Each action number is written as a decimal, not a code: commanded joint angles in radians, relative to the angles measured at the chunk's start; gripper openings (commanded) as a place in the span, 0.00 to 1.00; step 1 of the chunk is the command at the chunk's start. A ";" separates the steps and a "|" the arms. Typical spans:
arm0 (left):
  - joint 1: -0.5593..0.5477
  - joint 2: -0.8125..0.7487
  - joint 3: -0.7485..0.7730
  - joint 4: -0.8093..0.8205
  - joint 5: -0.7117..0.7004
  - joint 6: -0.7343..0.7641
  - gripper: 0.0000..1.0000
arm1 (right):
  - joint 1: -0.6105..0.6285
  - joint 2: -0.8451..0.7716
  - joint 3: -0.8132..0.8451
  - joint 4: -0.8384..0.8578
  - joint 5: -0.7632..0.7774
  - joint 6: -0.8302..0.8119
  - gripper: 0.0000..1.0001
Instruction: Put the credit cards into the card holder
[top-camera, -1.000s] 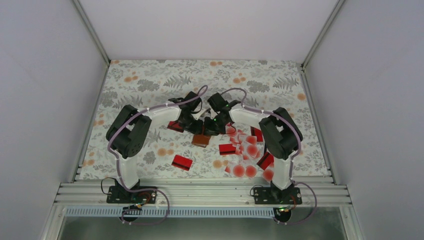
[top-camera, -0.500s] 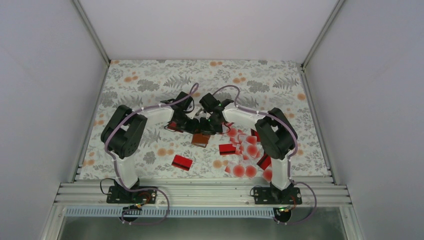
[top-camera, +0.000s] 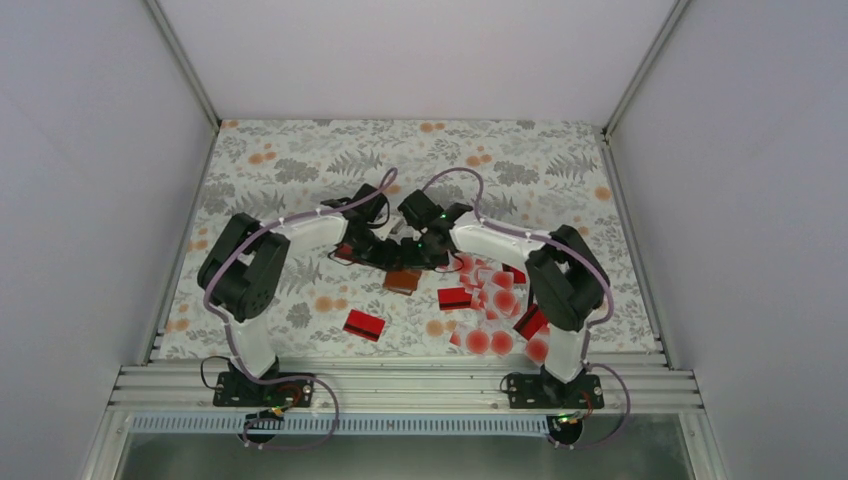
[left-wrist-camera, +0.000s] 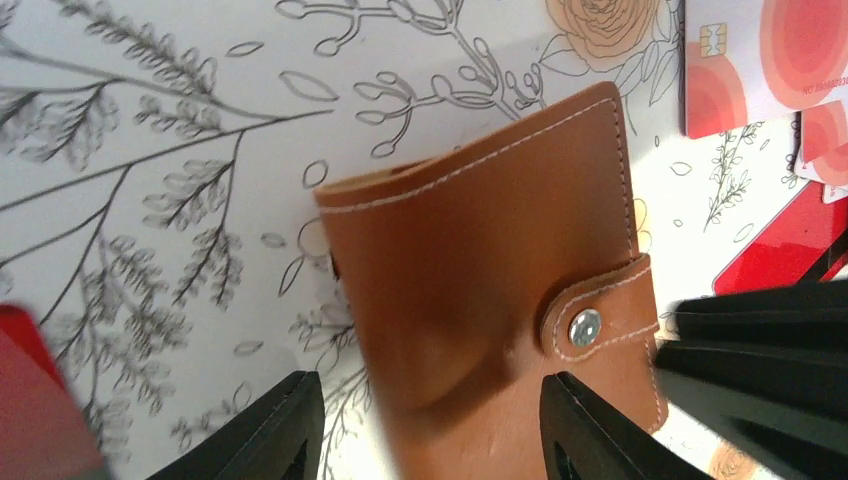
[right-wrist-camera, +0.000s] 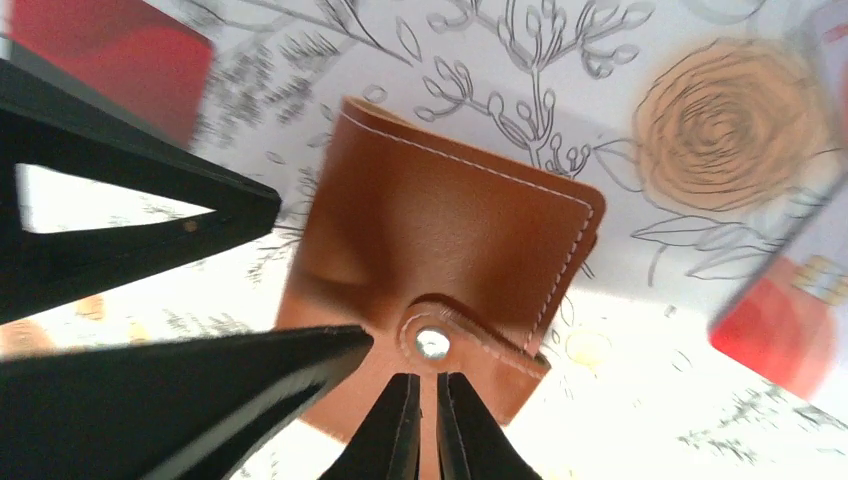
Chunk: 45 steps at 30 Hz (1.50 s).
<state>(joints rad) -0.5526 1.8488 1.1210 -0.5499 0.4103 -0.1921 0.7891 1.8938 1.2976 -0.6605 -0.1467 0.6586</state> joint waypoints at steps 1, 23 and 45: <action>0.001 -0.075 0.041 -0.088 -0.070 -0.007 0.57 | -0.005 -0.149 0.019 -0.047 0.067 -0.027 0.07; 0.090 -0.494 0.378 -0.183 -0.549 0.066 1.00 | -0.097 -0.538 0.259 -0.009 0.562 -0.414 0.99; 0.275 -1.105 -0.759 0.805 -0.701 0.335 1.00 | -0.524 -0.911 -0.696 0.854 0.334 -0.652 0.99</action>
<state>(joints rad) -0.3401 0.7631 0.4908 -0.0055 -0.3698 0.1070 0.3397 1.0348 0.7361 -0.0784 0.2428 -0.0219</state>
